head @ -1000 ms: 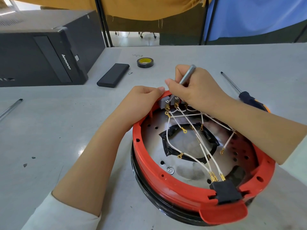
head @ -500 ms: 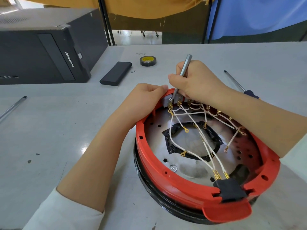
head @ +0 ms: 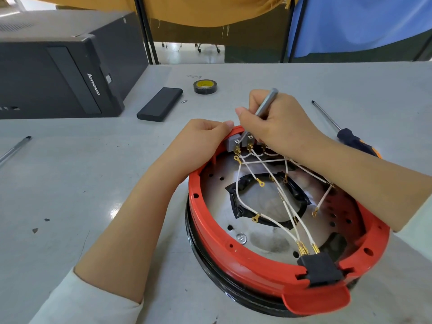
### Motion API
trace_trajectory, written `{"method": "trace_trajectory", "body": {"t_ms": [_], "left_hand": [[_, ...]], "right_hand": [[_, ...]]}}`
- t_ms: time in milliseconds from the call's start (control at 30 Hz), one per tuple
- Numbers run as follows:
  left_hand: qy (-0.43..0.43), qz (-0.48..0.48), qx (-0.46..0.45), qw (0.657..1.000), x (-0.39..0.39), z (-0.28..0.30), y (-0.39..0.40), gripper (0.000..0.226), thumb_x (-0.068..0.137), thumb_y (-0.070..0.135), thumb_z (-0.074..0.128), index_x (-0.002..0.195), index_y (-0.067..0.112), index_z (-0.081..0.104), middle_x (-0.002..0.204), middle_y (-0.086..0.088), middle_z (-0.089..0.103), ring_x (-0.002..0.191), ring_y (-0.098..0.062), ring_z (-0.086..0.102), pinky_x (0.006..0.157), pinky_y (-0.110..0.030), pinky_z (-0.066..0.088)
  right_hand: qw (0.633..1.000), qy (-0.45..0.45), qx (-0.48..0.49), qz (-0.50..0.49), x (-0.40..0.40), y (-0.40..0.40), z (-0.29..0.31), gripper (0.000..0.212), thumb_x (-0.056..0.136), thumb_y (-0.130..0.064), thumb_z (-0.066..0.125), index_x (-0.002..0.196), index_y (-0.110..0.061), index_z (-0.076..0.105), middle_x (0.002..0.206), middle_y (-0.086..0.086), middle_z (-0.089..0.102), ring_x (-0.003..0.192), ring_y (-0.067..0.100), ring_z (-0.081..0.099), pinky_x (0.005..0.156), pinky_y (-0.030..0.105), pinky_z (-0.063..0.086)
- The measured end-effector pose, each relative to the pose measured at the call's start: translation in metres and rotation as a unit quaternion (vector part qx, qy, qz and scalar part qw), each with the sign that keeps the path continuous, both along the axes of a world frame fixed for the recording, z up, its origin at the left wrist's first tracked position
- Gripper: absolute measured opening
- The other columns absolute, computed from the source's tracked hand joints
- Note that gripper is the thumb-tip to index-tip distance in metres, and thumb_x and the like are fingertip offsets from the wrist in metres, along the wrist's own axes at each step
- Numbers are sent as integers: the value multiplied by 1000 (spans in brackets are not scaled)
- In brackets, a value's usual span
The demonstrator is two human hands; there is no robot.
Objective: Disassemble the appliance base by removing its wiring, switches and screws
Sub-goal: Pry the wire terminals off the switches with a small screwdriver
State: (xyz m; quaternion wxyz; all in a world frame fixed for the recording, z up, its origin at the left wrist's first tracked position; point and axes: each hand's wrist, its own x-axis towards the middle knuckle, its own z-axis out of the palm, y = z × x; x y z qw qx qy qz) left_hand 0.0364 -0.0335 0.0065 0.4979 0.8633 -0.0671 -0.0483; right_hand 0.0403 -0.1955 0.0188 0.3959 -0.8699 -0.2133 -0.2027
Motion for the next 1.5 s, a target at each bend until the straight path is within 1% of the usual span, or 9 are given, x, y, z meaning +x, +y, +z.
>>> {"method": "trace_trajectory", "body": {"t_ms": [133,200,300,467,667,767,1000,1167,1500], "left_hand": [[-10,0,9,1000,1,0,0,52,93,48,46,96,-1,64,78,-15,59,64,-14,47,60,-24,36],[-14,4,14,1000,0,0,-1,53,93,48,46,96,-2,63,73,-19,58,57,-14,45,53,-21,35],[-16,3,13,1000,0,0,-1,53,93,48,46,97,-1,64,80,-29,62,57,-16,46,55,-22,37],[-24,-1,26,999,1,0,-1,52,94,46,46,91,-3,63,67,-13,52,52,-13,41,43,-19,31],[-20,-3,25,999,1,0,-1,52,94,48,45,94,-1,64,87,-28,63,62,-16,46,59,-26,35],[-18,-1,21,1000,0,1,-1,52,94,47,46,93,-2,64,91,-29,64,63,-16,48,59,-26,35],[-3,-12,10,1000,2,0,-2,53,94,47,46,89,-3,63,73,-12,52,61,-16,43,61,-25,34],[1,-18,-3,1000,2,0,-2,51,94,47,46,86,0,65,77,-9,53,66,-16,46,67,-28,36],[-3,-7,9,1000,1,-1,-2,53,93,48,46,91,-1,64,77,-6,51,67,-15,43,65,-27,33]], "right_hand": [[1000,16,9,0,1,0,1,33,89,-23,61,63,-11,45,59,20,55,57,24,52,55,29,41],[1000,5,11,0,0,0,0,35,88,-21,62,60,-16,41,53,12,51,53,20,49,52,22,38],[1000,-4,4,3,-3,3,-1,40,87,-19,63,58,-23,36,49,-2,42,49,9,42,47,11,31],[997,72,30,4,5,4,4,37,88,-16,59,58,-15,37,50,3,41,41,8,42,48,24,38],[987,157,16,17,15,7,14,36,86,-9,55,55,-13,38,33,-5,41,29,5,38,37,14,33],[988,152,15,14,14,8,14,35,88,-10,54,57,-13,38,37,-4,41,29,5,39,37,12,33],[990,142,-9,19,0,-3,17,32,89,-24,60,64,-14,44,47,2,52,31,6,43,37,14,36],[993,112,26,-7,-8,-4,6,33,91,-26,59,64,-15,42,47,1,52,32,6,43,39,14,34],[980,191,47,3,2,2,11,31,86,-12,53,58,-12,39,37,-1,47,25,14,37,38,20,35]]}}
